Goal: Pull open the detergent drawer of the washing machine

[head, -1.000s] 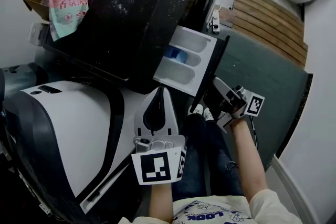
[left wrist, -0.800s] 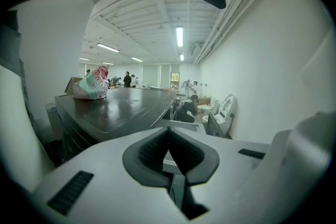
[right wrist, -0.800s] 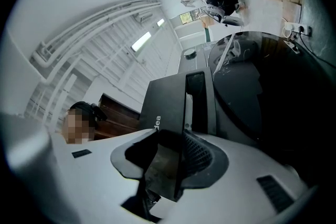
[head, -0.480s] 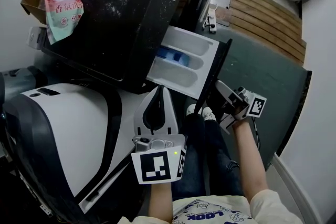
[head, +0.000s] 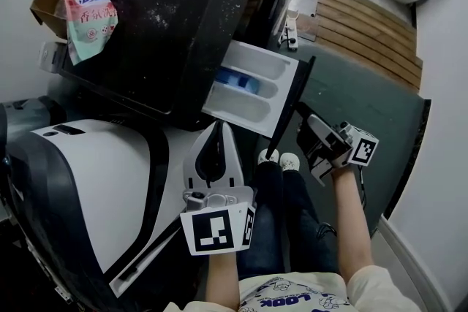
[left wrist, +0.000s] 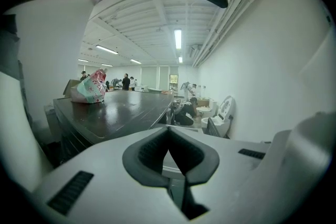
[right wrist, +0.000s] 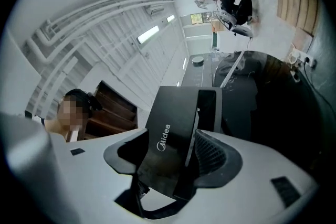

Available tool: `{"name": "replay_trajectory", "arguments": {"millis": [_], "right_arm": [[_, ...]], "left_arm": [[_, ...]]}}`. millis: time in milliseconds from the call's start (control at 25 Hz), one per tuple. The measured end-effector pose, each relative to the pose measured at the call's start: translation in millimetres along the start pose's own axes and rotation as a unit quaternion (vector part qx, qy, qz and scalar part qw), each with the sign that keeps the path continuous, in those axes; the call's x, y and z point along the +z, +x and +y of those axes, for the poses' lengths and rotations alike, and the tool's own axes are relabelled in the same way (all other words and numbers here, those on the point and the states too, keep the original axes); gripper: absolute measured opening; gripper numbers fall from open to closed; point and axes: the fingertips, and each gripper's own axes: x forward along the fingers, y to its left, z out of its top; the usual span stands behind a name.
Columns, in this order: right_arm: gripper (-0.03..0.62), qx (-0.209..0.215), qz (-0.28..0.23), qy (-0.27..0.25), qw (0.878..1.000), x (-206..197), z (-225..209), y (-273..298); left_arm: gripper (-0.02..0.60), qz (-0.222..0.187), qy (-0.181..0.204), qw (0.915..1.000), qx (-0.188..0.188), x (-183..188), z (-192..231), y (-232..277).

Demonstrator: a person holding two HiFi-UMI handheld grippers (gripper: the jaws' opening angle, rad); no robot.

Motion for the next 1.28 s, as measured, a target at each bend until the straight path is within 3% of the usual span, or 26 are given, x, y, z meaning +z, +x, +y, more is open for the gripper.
{"name": "replay_trajectory", "arguments": {"millis": [200, 280, 480, 600, 760, 1040, 1280], "right_arm": [[0.198, -0.075, -0.013, -0.101, 0.992, 20.6, 21.4, -14.7], [0.189, -0.105, -0.011, -0.149, 0.983, 27.5, 39.0, -14.5], [0.086, -0.147, -0.022, -0.251, 0.956, 44.5, 99.3, 1.7], [0.018, -0.158, -0.042, -0.307, 0.938, 54.3, 143.9, 16.4], [0.012, -0.17, -0.037, -0.382, 0.908, 54.0, 198.5, 42.1], [0.012, -0.219, 0.001, -0.522, 0.824, 29.3, 268.7, 82.3], [0.012, -0.219, 0.002, -0.56, 0.799, 8.1, 308.8, 109.3]], "left_arm": [[0.014, -0.008, -0.003, 1.0, 0.003, 12.0, 2.7, -8.4], [0.014, -0.014, -0.003, 0.9999, 0.006, 20.8, 4.3, -13.2], [0.014, -0.033, -0.007, 0.9993, 0.015, 47.0, 10.9, -27.9], [0.014, -0.044, -0.012, 0.9987, 0.021, 65.5, 14.2, -40.4], [0.014, -0.064, -0.016, 0.9975, 0.024, 94.6, 17.6, -60.7], [0.014, -0.096, -0.017, 0.9947, 0.034, 146.8, 27.2, -100.1], [0.014, -0.122, -0.011, 0.9916, 0.042, 183.4, 39.7, -132.9]]}}
